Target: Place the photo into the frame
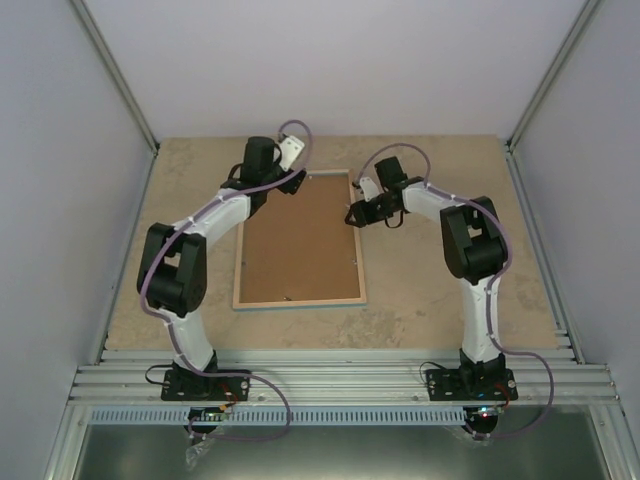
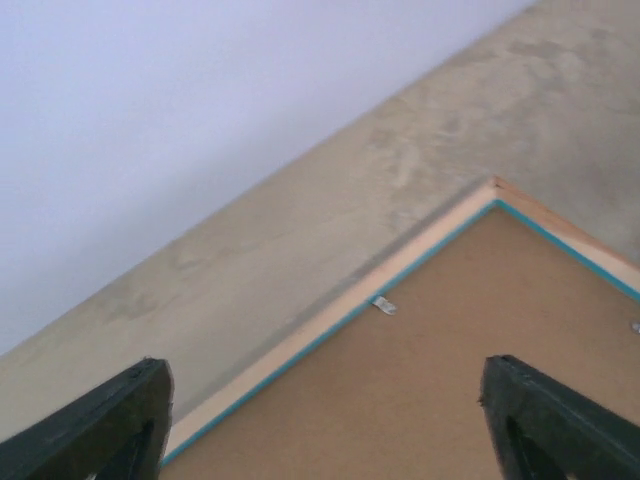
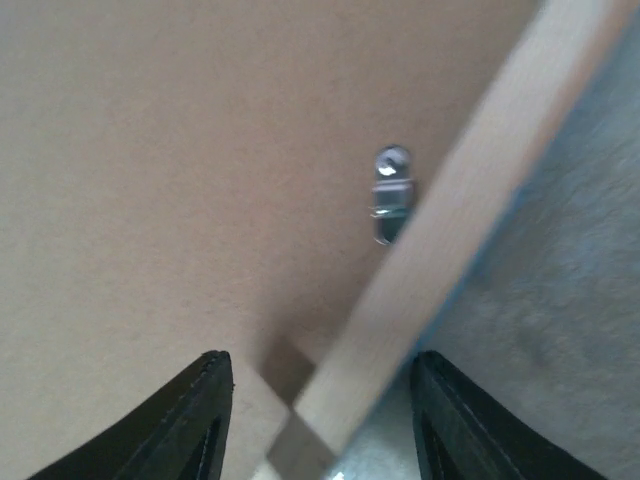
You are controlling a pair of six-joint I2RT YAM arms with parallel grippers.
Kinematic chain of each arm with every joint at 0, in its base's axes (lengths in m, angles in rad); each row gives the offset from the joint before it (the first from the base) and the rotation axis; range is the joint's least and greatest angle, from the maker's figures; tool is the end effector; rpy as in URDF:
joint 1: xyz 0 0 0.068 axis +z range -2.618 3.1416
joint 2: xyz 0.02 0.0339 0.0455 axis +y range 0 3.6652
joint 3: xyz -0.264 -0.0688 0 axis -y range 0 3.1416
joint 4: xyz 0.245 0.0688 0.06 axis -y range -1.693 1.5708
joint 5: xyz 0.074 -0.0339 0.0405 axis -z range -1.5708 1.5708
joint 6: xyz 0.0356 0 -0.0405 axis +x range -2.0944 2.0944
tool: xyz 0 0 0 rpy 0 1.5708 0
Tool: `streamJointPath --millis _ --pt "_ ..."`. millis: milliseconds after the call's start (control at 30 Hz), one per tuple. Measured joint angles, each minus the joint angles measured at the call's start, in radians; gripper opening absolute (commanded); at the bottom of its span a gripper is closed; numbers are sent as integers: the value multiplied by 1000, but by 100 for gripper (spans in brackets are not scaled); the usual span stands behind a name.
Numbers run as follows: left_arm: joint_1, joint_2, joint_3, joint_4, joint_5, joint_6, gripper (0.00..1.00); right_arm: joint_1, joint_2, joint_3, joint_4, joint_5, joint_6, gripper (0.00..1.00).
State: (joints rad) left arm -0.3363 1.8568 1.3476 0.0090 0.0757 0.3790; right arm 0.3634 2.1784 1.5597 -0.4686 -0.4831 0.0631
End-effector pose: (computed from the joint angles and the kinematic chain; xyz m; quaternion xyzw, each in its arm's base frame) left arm 0.4085 -0.1457 0.2472 0.3190 0.7984 -0.0217 0.5103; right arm 0.4186 0.1769 0.1436 -0.1976 0.9236 0.2762 0.1780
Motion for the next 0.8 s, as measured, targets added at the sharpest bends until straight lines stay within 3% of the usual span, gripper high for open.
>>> streamJointPath --millis 167,300,567,800 --pt "27 -71 -49 40 -108 -108 99 20 25 9 17 62 -30 27" --pt "49 -113 -64 39 -132 -170 99 22 39 56 -14 105 -57 18" --pt "96 -147 -83 -29 -67 -198 92 -28 124 233 -154 109 -321 10" --pt "153 -132 -89 -165 98 -238 82 -61 154 306 -291 49 -661 4"
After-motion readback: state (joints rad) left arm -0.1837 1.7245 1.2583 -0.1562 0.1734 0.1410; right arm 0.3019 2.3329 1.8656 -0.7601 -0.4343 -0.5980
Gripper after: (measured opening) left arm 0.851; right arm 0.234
